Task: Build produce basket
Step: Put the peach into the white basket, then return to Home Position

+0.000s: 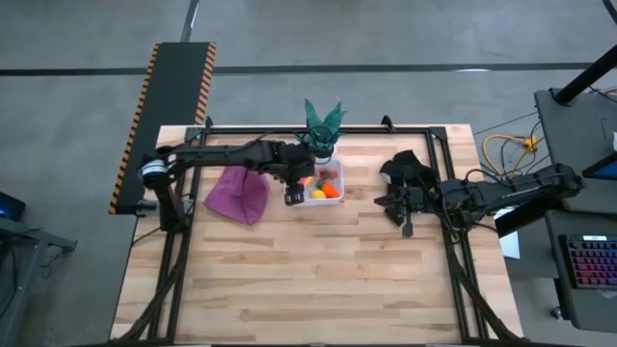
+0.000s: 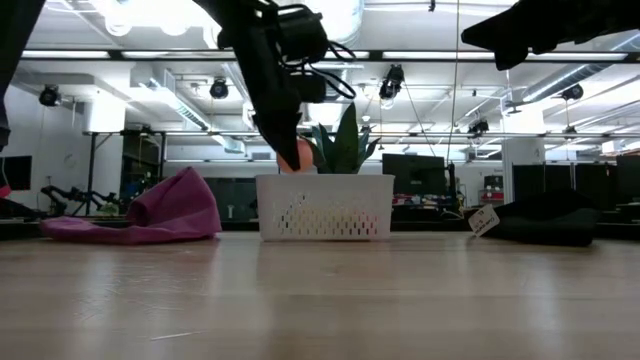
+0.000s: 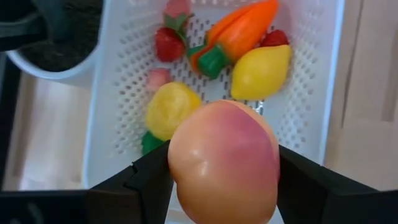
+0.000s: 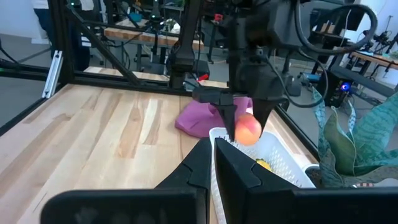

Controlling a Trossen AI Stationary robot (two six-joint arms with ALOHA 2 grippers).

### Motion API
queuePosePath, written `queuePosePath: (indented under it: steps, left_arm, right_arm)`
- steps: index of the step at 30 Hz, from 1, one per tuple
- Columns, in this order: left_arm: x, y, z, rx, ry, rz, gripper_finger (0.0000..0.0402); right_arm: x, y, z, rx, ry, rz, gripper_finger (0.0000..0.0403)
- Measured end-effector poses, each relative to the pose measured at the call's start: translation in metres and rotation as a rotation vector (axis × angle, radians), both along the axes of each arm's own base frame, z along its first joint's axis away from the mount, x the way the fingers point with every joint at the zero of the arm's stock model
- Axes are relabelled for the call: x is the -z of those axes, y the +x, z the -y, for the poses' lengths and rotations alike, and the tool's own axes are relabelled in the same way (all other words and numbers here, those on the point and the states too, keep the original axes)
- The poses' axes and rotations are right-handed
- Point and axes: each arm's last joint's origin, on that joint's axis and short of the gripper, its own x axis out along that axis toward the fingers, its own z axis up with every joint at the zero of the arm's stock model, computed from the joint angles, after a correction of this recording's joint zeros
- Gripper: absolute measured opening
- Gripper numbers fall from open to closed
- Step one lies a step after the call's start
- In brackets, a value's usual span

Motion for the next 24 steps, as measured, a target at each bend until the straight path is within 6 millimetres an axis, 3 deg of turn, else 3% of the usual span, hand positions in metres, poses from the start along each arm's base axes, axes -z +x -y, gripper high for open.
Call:
queuePosePath:
  steps: [12, 24]
  left_arm:
    - [0.0021, 0.0014, 0.0014, 0.027, -0.049, 0.010, 0.0214]
    - [0.0018, 0.0031, 0.0017, 0.023, -0.052, 0.027, 0.0297]
  right_arm:
    - [0.0000, 0.0000, 0.0000, 0.000, 0.000, 0.000, 0.0013]
    - [0.0000, 0.0000, 0.0000, -0.003, -0.013, -0.001, 0.0013]
